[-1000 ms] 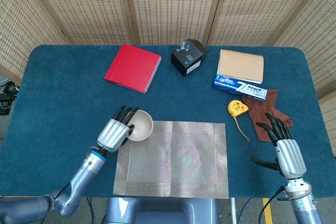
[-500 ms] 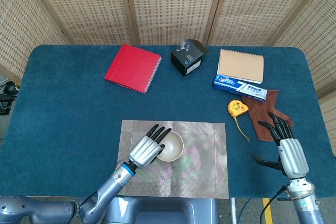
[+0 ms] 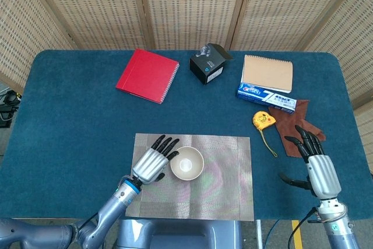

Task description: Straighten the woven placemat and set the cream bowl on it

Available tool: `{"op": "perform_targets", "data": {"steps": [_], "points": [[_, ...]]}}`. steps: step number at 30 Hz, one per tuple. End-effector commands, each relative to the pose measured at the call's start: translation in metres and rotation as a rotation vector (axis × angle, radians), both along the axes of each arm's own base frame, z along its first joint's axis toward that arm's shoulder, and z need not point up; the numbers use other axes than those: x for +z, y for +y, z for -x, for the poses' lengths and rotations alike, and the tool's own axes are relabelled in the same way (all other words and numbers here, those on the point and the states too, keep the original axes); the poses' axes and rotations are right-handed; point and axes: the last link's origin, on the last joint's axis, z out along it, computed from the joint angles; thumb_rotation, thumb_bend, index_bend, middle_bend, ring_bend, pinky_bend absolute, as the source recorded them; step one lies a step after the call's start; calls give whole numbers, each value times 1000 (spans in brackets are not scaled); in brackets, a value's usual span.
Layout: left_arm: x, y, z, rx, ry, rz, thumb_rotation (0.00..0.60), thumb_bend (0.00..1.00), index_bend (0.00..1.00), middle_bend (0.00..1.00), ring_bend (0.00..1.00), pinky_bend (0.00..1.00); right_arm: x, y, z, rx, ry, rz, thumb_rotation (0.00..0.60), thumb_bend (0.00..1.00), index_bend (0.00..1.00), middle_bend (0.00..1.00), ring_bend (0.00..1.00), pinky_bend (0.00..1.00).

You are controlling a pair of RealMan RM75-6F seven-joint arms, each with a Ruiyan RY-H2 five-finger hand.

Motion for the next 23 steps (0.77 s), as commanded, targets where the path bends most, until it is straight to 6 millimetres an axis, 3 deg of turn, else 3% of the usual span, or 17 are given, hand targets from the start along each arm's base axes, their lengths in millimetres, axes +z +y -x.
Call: {"op": "perform_targets", "data": {"steps": [1,9,11,13,17,23], "points": [[17,2,11,42,-28,-32,600,197,215,0,0,0,-2,0,0,0,8,-3,600,150,222,0,0,0],[98,6,73,220,-83,-230,600,197,244,0,0,0,-11,-2,5,-21,75,-31,600,149,223,0,0,0],[146,-3,113,301,-65,-368,600,194,238,0,0,0,-18,-4,7,-31,113,-49,600,149,223,0,0,0],[167,-14,129,311,-47,-401,600,189,227,0,0,0,-21,-6,8,-37,132,-49,600,149,222,0,0,0],[201,-32,156,368,-19,-475,600,183,148,0,0,0,-24,-9,12,-45,203,-42,600,149,213,0,0,0],[223,-48,172,423,-14,-509,600,180,42,0,0,0,-27,-14,15,-59,300,-7,600,144,182,0,0,0]]}}
